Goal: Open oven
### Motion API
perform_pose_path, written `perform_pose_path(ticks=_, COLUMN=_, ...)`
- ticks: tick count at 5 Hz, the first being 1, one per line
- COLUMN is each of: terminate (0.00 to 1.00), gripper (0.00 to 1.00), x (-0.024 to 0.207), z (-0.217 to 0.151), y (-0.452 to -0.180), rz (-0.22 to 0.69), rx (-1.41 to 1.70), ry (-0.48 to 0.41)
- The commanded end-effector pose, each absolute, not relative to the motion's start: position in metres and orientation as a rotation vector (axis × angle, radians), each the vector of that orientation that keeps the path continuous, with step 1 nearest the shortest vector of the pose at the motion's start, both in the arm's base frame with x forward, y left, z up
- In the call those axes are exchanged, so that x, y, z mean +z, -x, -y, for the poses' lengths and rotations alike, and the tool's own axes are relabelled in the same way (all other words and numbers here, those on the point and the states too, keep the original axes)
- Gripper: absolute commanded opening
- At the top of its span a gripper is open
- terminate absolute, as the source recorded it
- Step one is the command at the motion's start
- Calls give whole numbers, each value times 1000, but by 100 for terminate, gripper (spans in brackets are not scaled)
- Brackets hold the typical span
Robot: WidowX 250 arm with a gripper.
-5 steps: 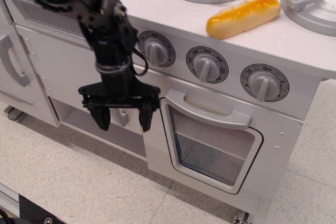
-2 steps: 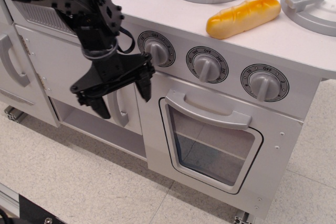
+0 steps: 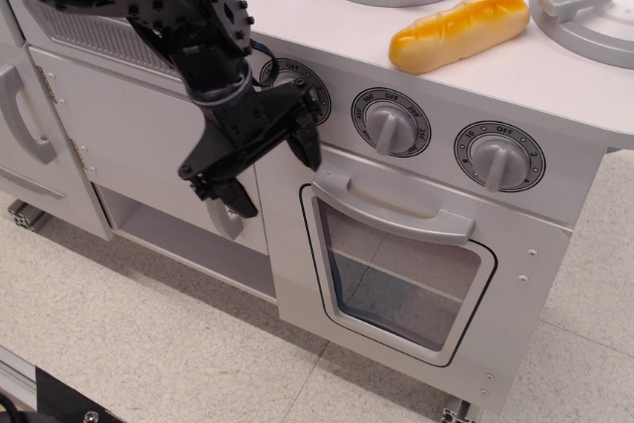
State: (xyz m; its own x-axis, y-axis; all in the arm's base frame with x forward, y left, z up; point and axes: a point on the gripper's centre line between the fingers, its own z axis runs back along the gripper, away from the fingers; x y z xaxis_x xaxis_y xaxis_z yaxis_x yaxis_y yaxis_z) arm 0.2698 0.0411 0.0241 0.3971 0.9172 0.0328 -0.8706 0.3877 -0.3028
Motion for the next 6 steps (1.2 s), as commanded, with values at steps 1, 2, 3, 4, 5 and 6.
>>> perform_pose_path(ticks=1, terminate=0, gripper=100, x=18, z=-32, y=-283, rz=285, rx=1135, ry=340)
perform_pose_path(ticks=2, terminate=0, gripper=100, x=9, z=-26, y=-281, rz=283, rx=1139, ry=365)
perform_pose_path(ticks=3, terminate=0, gripper=100, x=2, z=-20, y=-279, rz=285, rx=1131, ry=371)
perform_pose_path(ticks=4, terminate=0, gripper=100, x=-9, z=-10, y=-278, rz=292, rx=1134, ry=393)
perform_pose_path(ticks=5, terminate=0, gripper=100, x=-21, z=-1, y=-279, rz=264, rx=1136, ry=403)
perform_pose_path(ticks=6, terminate=0, gripper=100, x=-28, z=5, y=-281, rz=297, rx=1148, ry=426)
